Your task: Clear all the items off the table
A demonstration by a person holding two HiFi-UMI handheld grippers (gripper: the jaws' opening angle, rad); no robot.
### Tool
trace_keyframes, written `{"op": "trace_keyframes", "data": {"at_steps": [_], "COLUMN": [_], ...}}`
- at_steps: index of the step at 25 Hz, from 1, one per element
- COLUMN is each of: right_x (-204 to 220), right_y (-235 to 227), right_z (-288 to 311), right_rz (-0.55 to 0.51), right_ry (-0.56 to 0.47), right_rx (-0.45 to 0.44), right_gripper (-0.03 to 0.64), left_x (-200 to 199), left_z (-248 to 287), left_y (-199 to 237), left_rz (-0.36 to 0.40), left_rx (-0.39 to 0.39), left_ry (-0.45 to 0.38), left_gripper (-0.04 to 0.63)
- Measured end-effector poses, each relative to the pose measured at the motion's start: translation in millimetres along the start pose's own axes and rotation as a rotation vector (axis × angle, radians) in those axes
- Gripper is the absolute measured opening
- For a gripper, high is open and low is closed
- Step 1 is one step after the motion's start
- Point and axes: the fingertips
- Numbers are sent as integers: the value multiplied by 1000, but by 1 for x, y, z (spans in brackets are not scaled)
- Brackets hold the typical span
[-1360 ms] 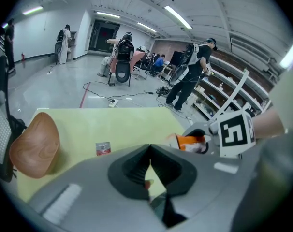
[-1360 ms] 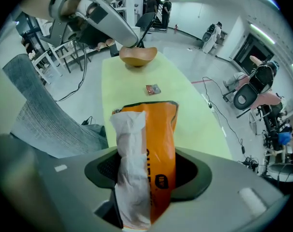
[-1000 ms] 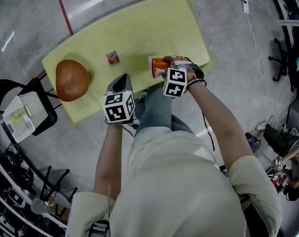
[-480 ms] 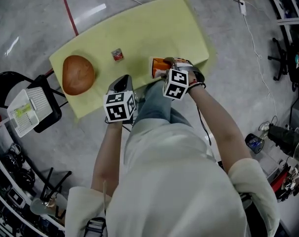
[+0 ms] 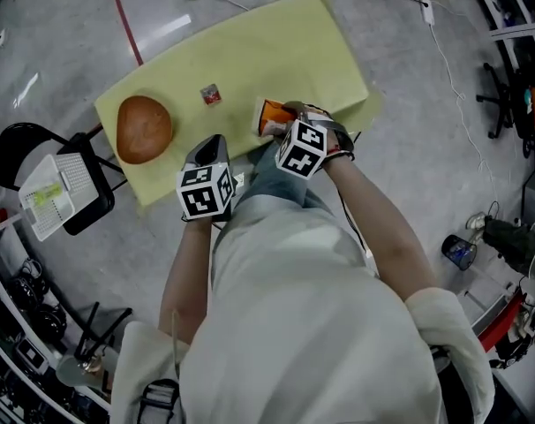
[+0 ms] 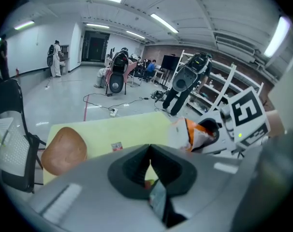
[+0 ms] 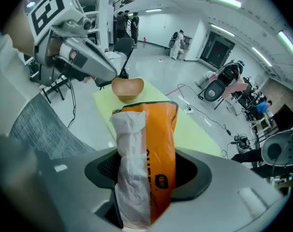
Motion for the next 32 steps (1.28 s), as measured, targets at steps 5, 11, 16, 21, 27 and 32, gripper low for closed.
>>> {"op": "trace_keyframes", "data": {"at_steps": [5, 11, 16, 21, 27, 32], "right_x": [-11, -21, -45, -74, -108, -139], "right_y": [-1, 6, 20, 44, 63, 77], "right_z": [-14, -24, -18, -10, 3, 13], "right_rz": [77, 169, 158, 127, 101, 111], "right_ry": [-42, -88, -121, -130, -122, -118], "right_rx": [23, -6, -29, -59, -61, -57], "right_gripper": [276, 276, 276, 276, 278, 277], "left_x": [-3, -11, -3, 24, 49, 50], "left_z": [-8, -28, -54, -89, -118, -135], "left_y": [5, 11, 35, 73, 122, 160], "left_rz": [2, -40, -90, -151, -185, -179], "left_rx": [-19, -74, -138, -210, -251, -250], "left_ry": [-15, -62, -90, -93, -93, -108], "left_gripper": [9, 9, 9, 9, 9, 9]}}
Point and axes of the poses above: the fingertips, and each gripper's own axes: z forward along the fingers, y to its left, x out of its underside
